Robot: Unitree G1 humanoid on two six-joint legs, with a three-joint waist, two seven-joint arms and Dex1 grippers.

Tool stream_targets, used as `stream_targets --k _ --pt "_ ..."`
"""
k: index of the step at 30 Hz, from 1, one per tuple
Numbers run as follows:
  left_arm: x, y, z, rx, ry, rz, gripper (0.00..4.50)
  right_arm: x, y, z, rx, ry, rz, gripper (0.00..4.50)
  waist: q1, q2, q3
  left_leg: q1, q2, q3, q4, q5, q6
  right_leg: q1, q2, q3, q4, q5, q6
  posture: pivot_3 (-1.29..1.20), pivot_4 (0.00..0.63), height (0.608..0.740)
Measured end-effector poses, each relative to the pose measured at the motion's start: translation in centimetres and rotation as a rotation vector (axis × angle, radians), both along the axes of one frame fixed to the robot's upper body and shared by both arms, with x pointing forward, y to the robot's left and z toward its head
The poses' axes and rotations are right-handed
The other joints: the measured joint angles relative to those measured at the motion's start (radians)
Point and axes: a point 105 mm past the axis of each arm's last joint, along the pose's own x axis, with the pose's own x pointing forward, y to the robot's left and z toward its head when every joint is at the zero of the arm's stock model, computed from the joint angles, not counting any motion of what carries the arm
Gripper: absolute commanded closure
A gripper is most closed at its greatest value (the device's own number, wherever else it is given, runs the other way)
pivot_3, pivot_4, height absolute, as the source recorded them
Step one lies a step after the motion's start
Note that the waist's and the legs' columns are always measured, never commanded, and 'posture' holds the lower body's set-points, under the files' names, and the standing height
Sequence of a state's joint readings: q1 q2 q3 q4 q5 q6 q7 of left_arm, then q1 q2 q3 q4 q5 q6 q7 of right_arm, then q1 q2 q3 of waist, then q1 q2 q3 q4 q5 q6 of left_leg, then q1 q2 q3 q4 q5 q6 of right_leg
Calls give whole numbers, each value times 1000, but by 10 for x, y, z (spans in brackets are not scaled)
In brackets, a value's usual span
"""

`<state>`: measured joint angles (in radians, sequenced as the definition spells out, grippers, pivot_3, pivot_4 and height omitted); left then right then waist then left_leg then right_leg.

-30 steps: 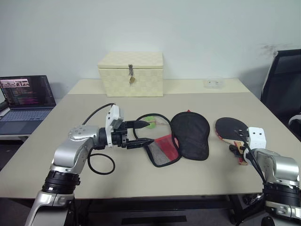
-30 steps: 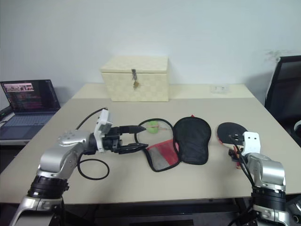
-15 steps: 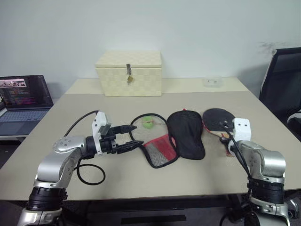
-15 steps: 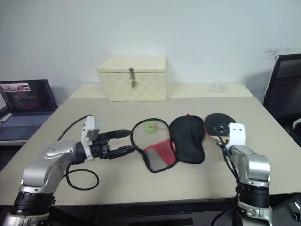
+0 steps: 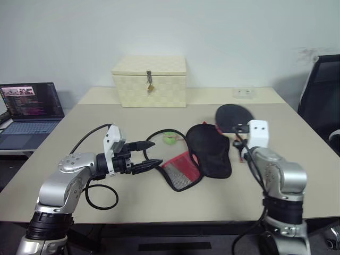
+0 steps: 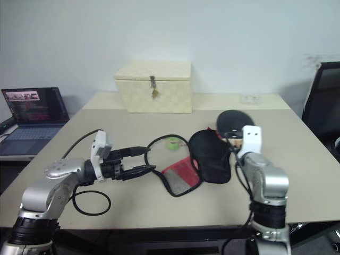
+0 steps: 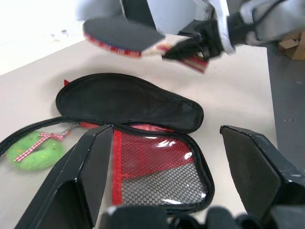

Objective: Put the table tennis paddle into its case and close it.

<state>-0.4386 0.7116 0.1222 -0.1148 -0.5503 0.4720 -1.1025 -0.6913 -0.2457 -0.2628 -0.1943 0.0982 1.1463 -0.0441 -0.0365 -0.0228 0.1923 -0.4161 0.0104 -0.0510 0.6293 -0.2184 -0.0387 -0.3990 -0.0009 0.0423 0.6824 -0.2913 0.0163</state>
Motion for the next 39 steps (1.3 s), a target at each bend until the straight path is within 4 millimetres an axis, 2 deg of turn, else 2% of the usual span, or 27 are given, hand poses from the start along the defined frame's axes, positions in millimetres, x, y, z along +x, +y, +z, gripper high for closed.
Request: stream_targets --k 1,2,3,5,7,10,22,28,37,39 --pt "0 0 0 1 0 1 584 0 -15 8 -14 -27 -41 3418 3 0 0 -1 0 1 0 0 0 -1 0 0 0 0 0 0 150 740" --pt "0 0 0 1 0 1 584 0 -21 13 -18 -43 -55 3418 3 0 0 -1 1 1 0 0 0 -2 0 1 0 0 0 0 150 740" --pt "0 0 0 1 0 1 584 1 -18 18 -13 -55 -36 3418 0 0 0 -1 2 2 -1 0 0 -2 0 1 1 0 0 0 150 740" --pt "1 -1 2 2 -5 -4 584 1 2 17 31 -57 35 3418 -17 0 0 -1 4 2 -1 0 0 -5 1 3 3 1 -2 0 150 740" --pt "1 -3 4 3 -13 -13 584 0 30 5 96 -10 110 3418 -30 0 0 0 4 2 -1 0 0 -8 2 3 11 -2 -6 0 150 740" --pt "2 -5 6 3 -23 -21 584 -3 58 -16 137 67 171 3418 -28 0 0 0 4 0 0 0 0 -8 2 3 16 -4 -9 0 150 740" --pt "3 -9 4 5 -15 -48 584 -8 118 -37 212 134 267 3418 -20 0 0 0 4 0 0 1 -1 -8 1 1 16 -4 -8 0 150 740" --pt "4 -9 4 5 -17 -46 584 -1 128 -48 194 150 291 3418 -20 0 0 0 4 0 0 1 -1 -8 1 1 15 -4 -7 0 150 740" --pt "5 -8 4 5 -16 -44 584 7 121 -68 159 182 260 3418 -21 0 0 0 4 0 0 1 -1 -8 1 1 16 -4 -8 0 150 740" --pt "5 -8 4 5 -16 -44 584 8 121 -69 153 181 258 2695 -21 0 0 0 4 0 0 1 -1 -8 1 1 16 -4 -8 0 150 740"
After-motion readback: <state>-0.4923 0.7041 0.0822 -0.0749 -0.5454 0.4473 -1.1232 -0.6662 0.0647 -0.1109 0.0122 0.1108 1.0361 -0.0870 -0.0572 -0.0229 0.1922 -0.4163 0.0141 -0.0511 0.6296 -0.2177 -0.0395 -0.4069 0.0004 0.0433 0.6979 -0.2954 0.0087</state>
